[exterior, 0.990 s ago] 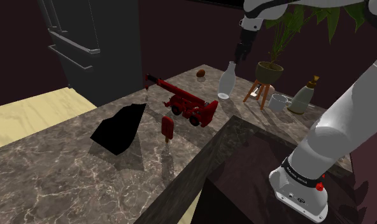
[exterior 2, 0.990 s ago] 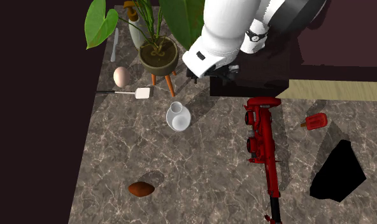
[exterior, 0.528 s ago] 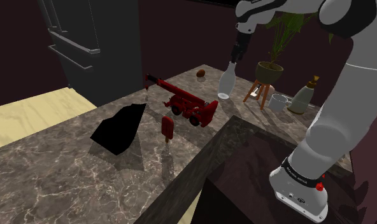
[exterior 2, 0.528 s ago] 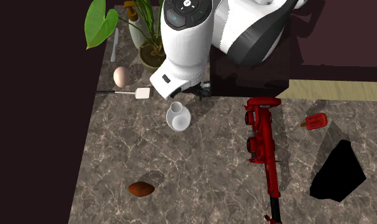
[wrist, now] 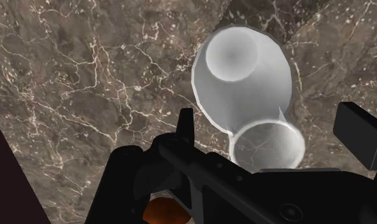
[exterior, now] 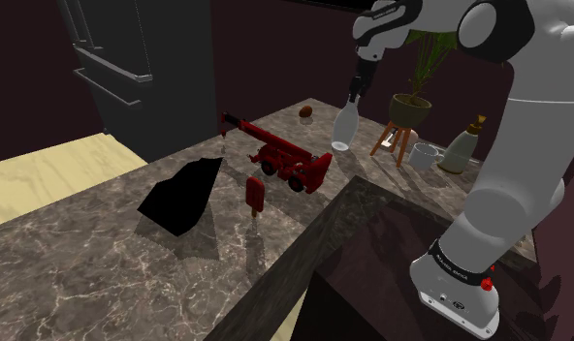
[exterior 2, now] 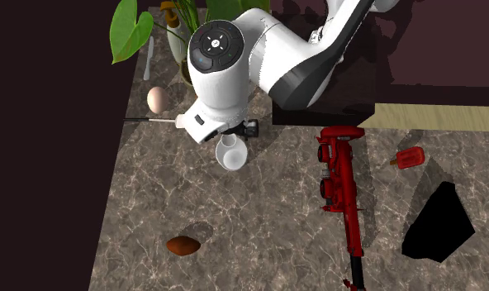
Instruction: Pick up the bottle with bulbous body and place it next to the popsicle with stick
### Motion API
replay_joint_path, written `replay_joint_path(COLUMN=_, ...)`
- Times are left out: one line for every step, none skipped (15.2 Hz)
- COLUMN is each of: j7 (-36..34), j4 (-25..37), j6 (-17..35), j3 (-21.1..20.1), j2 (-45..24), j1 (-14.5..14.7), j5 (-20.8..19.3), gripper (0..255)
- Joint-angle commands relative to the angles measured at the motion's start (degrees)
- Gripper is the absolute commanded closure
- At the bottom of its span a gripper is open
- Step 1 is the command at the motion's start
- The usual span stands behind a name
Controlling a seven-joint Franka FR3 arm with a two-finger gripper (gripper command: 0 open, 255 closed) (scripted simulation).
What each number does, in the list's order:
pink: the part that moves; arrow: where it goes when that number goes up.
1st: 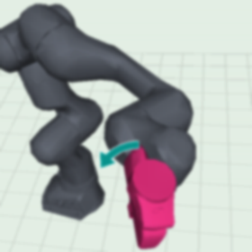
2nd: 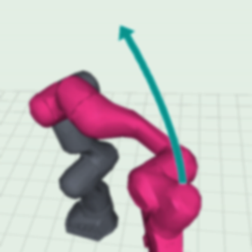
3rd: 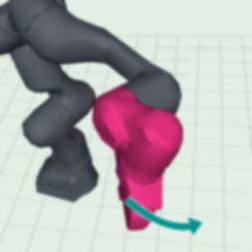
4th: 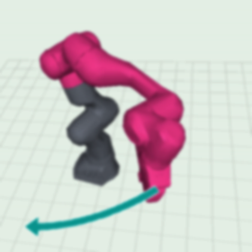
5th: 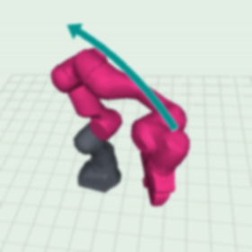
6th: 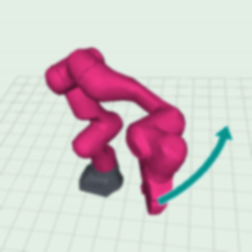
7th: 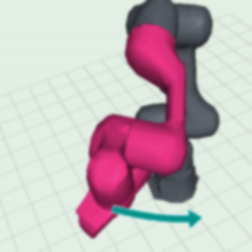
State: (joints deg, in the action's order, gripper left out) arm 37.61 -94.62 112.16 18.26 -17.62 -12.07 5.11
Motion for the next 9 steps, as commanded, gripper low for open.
replay_joint_path(j7=0.0, j4=-1.1, j6=1.4, j3=-0.1, j2=-0.2, j1=0.0, j5=0.1, gripper=0)
replay_joint_path(j7=0.1, j4=-1.4, j6=1.8, j3=-0.1, j2=-0.4, j1=0.0, j5=0.2, gripper=0)
replay_joint_path(j7=0.1, j4=-1.4, j6=1.8, j3=-0.1, j2=-0.4, j1=0.0, j5=0.2, gripper=0)
replay_joint_path(j7=0.1, j4=-1.4, j6=1.8, j3=-0.1, j2=-0.4, j1=0.0, j5=0.2, gripper=0)
replay_joint_path(j7=0.1, j4=-1.4, j6=1.8, j3=-0.1, j2=-0.4, j1=0.0, j5=0.2, gripper=0)
replay_joint_path(j7=0.1, j4=-1.4, j6=1.8, j3=-0.1, j2=-0.4, j1=0.0, j5=0.2, gripper=0)
replay_joint_path(j7=0.1, j4=-1.4, j6=1.8, j3=-0.1, j2=-0.4, j1=0.0, j5=0.2, gripper=0)
replay_joint_path(j7=0.1, j4=-1.4, j6=1.8, j3=-0.1, j2=-0.4, j1=0.0, j5=0.2, gripper=0)
replay_joint_path(j7=0.1, j4=-1.4, j6=1.8, j3=-0.1, j2=-0.4, j1=0.0, j5=0.2, gripper=0)
